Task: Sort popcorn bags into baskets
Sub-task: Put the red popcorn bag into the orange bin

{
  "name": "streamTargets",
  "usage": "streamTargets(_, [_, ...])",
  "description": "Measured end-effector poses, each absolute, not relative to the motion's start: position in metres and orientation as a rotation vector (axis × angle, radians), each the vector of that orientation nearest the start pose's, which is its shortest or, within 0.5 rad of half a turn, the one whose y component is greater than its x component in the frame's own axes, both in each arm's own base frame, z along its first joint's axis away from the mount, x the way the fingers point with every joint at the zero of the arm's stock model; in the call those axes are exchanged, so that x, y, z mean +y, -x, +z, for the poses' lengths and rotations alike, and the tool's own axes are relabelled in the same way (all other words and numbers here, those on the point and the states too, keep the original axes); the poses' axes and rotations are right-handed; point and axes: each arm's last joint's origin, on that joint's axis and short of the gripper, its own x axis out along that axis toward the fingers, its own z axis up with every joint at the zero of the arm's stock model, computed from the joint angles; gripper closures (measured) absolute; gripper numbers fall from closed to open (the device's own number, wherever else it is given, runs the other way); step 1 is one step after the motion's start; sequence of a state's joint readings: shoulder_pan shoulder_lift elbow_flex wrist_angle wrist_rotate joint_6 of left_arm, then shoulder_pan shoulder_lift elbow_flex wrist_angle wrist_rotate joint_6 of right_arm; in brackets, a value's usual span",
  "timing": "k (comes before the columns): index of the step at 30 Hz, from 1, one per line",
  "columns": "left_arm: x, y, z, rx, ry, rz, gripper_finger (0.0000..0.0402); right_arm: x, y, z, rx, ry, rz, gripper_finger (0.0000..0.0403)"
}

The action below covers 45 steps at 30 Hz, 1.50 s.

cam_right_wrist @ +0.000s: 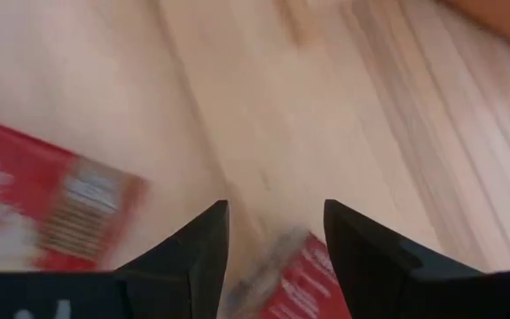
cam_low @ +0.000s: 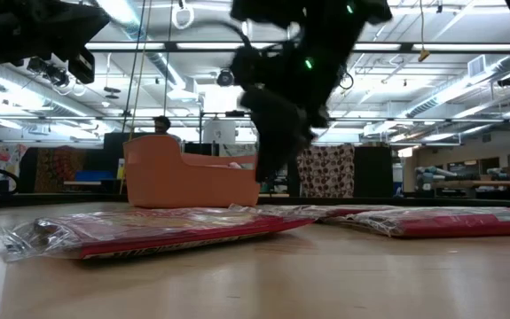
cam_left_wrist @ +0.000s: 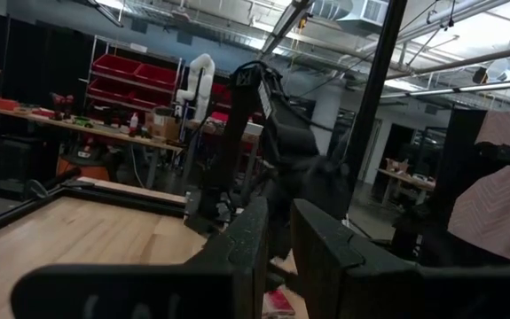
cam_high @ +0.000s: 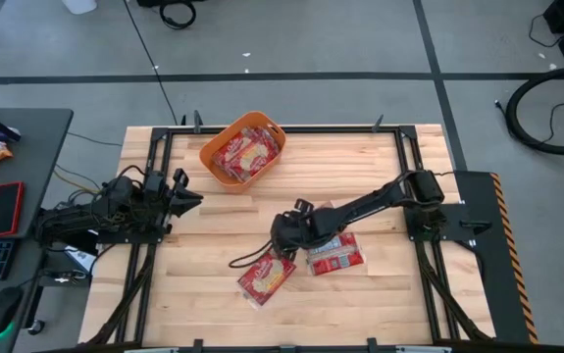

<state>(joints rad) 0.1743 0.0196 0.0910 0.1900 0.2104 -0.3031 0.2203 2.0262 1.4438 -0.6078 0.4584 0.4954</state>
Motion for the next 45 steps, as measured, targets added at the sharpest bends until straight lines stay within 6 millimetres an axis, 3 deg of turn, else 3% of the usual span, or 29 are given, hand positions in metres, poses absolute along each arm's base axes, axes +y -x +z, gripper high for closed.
streamTargets(7, [0.010,-0.089,0.210,-0.245,0.252,-0.074,0.0345,0.074,-0.388,0.141,1.054,-0.059,-0.490,0.0213])
streamTargets(17, [0.009,-0.089,0.210,-0.245,0.253,-0.074,0.0345,0.072,-0.376,0.124,1.079,-0.055,-0.484,0.0224])
streamTargets(21, [0.010,-0.089,0.210,-0.245,0.253,-0.074,0.0345,0.072,-0.373,0.119,1.078,-0.055,-0.462,0.0266])
streamTargets(29, [0.010,-0.089,0.210,-0.245,0.253,-0.074,0.0345,0.082,-0.376,0.120,1.079,0.006,-0.359,0.0393])
streamTargets(33, [0.010,-0.089,0.210,-0.244,0.253,-0.074,0.0345,0.086,-0.382,0.132,1.109,0.044,-0.312,0.0393])
streamTargets(45, [0.009,-0.089,0.210,-0.242,0.252,-0.073,0.0345,0.089,-0.398,0.218,1.178,0.207,-0.382,0.0400])
